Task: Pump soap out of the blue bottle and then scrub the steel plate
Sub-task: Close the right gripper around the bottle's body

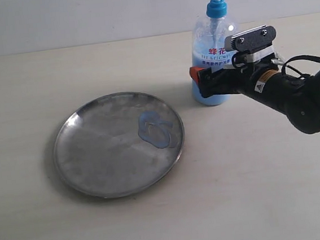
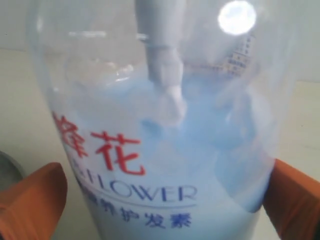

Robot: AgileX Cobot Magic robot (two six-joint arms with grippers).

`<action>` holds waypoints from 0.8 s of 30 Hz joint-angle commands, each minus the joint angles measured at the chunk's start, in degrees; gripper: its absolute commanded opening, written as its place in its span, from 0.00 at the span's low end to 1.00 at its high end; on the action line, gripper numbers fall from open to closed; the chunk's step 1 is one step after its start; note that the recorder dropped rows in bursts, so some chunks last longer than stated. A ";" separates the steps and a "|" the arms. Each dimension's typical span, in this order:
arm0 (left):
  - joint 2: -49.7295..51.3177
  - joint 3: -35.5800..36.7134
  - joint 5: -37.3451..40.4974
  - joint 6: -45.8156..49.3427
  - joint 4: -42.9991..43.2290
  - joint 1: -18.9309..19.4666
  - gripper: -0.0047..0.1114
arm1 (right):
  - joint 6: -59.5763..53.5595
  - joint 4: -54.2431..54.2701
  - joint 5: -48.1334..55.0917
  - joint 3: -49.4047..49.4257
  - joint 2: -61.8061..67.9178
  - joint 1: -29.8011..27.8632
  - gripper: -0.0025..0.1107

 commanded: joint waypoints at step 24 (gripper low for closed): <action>-0.29 0.12 -0.76 -0.11 -0.02 -0.34 0.04 | -8.54 1.99 0.07 -0.53 -1.78 -0.11 0.02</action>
